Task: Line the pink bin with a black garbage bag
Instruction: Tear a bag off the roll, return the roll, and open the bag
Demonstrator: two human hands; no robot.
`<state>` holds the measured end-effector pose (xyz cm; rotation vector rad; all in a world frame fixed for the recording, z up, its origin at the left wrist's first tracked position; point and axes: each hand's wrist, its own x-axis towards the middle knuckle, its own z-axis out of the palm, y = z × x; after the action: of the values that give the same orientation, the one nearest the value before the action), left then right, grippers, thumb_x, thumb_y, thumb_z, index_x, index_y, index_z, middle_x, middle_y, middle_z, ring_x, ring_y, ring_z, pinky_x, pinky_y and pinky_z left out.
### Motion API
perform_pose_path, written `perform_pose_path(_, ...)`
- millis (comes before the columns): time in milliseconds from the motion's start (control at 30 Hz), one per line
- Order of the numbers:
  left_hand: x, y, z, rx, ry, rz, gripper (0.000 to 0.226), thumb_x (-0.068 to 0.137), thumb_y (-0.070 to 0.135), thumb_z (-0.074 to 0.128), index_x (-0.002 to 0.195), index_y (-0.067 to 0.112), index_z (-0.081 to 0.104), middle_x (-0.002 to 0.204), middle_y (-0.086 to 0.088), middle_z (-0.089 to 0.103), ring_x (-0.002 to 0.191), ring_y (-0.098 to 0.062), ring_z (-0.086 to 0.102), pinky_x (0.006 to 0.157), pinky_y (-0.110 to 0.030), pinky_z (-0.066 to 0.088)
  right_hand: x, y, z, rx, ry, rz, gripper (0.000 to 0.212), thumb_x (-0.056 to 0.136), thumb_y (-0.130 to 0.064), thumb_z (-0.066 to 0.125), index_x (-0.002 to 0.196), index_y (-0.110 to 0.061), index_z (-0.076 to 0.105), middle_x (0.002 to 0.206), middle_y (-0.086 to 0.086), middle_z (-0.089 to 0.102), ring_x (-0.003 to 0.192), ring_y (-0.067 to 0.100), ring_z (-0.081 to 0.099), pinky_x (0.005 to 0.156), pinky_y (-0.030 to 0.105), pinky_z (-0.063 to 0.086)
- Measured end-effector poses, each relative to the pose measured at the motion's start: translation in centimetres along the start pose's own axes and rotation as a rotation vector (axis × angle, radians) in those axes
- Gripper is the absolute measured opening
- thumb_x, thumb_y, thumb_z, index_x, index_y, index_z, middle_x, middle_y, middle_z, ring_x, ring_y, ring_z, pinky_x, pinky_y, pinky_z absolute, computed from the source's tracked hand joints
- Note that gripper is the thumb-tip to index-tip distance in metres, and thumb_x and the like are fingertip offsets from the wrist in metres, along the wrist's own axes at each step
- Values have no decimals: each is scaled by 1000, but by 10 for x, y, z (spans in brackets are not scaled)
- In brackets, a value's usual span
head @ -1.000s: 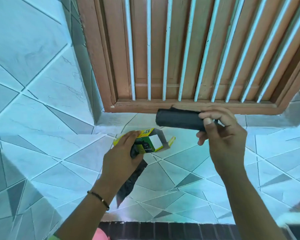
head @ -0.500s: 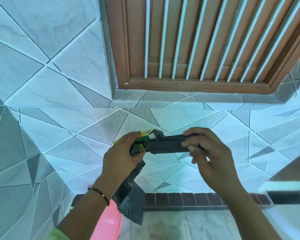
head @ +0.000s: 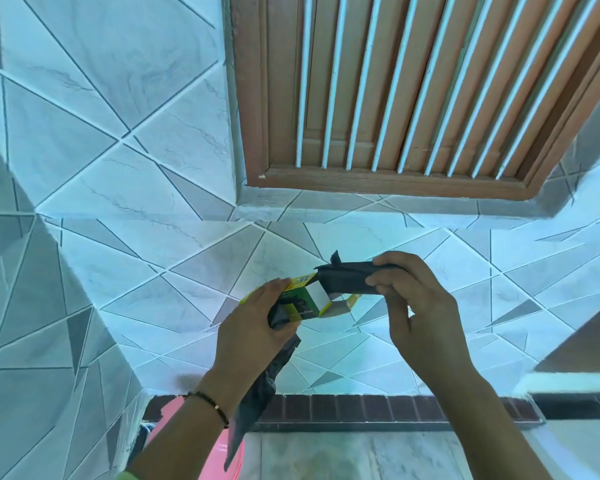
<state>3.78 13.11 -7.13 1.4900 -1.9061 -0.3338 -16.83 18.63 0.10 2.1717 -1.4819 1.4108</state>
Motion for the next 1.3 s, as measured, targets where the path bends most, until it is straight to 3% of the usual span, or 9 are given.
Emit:
perform_pose_path(100,2,3,2,-17,-1,-14,56,75,42,68,128,41,47,126,22,58,109,-11,59,84,-23,49,2,4,-7,190,-11,104,23,86,1,48,86,-10,68,105,-8,60,85,1,57,66,12,45)
perform_pose_path(233,6,9,5,-15,-8,-38,58,75,42,68,129,42,46,127,21,58,110,-12,59,85,-25,49,2,7,-19,346,-68,163,26,85,-1,50,84,-19,68,104,-15,60,77,3,59,59,15,45)
perform_pose_path(400,5,16,9,-3,-14,-19,61,76,41,69,131,44,44,136,23,50,119,-9,55,89,-24,47,2,13,-24,325,-129,123,23,84,-1,52,84,-17,68,103,-16,59,75,1,57,56,20,46)
perform_pose_path(567,1,25,13,-8,-1,59,64,73,38,72,131,43,46,138,22,49,117,-8,58,88,-23,48,0,16,-22,328,-163,116,21,84,1,52,85,-11,69,103,-10,61,81,0,58,63,9,42)
perform_pose_path(767,-1,38,21,-29,19,87,63,72,42,73,130,41,48,134,18,55,113,-11,60,84,-25,51,-4,13,-13,207,-275,123,39,83,-13,55,114,-35,50,116,-27,49,96,-4,53,69,10,46)
perform_pose_path(867,-1,37,22,-83,44,63,62,69,41,74,127,40,51,129,17,59,110,-11,62,87,-28,53,-7,17,-18,230,-183,223,47,83,-15,62,121,-36,44,120,-26,44,93,-1,54,66,11,47)
perform_pose_path(967,1,41,23,-96,59,68,62,68,42,73,125,42,50,127,17,61,109,-9,63,88,-26,53,-11,20,-17,204,-61,289,28,84,-14,64,103,-32,54,101,-20,54,80,8,58,61,14,47)
perform_pose_path(1100,3,47,25,-85,51,65,60,70,43,74,125,41,51,122,19,63,103,-7,64,83,-17,49,-18,21,-7,82,-143,217,13,88,-26,53,96,-30,62,87,-31,54,81,5,53,63,12,40)
perform_pose_path(1300,4,48,27,-64,74,71,60,70,48,73,125,40,50,118,17,65,100,-9,65,82,-22,53,-17,25,-6,177,-14,355,29,81,-29,66,107,-37,55,113,-21,50,100,7,53,75,18,47)
